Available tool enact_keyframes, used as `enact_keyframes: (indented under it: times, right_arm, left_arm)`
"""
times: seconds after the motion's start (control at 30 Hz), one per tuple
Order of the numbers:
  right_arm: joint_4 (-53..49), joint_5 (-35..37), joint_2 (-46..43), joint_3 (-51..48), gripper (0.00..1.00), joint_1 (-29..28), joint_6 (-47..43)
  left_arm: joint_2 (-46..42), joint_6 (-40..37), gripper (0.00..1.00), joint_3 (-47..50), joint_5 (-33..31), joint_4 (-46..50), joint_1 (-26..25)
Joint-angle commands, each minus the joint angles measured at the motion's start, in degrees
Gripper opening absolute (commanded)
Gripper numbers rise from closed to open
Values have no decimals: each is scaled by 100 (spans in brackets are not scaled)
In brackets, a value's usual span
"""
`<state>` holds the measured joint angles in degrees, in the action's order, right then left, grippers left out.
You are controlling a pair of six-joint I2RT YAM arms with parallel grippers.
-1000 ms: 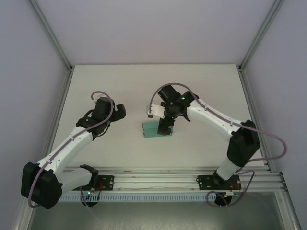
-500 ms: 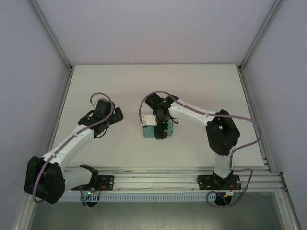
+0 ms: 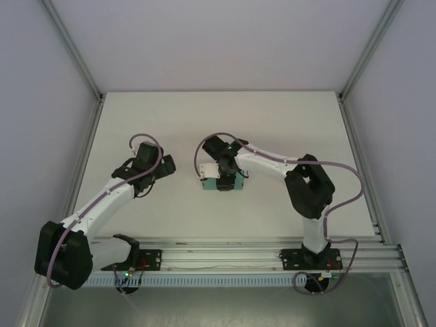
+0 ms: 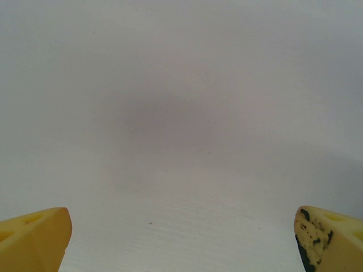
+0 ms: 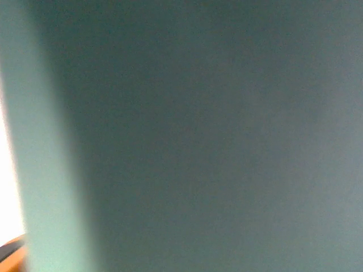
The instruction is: Assemble paper box
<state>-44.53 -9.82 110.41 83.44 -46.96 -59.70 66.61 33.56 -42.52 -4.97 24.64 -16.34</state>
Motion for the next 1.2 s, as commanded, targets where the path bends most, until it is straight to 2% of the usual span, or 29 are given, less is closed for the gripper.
enact_keyframes:
  times: [0.0,0.17,0.37,0.4,0.57,0.7,0.77,1.17]
  right_arm:
    - [41,403,-265,-65,54,-33,84]
    - [397,963,-392,-143,43,-38,197]
    - [1343,2058,-512,-544,42,-43,-204]
    - [1586,2224,-503,-648,45,-41,-332]
    - [2847,2672,-374,-1148,45,-28,-964]
    - [4219,2696,-302,-1659,53,29,-1432]
    - [4393,2720,-251,-1717,54,45,-1497]
    - [3490,2646,-506,-1800,79,-125,-706]
  left_arm:
    - [-92,10,100,82,-89,-39,54]
    - [-206,6,100,143,-149,-69,66]
    - [-278,20,100,262,-256,-143,55]
    - [-268,23,100,280,-275,-160,57]
    - [-190,17,100,301,-277,-202,62]
    - [-106,-6,100,273,-246,-223,64]
    - [-71,-29,100,254,-167,-223,64]
    - [-138,-66,100,310,-59,-219,69]
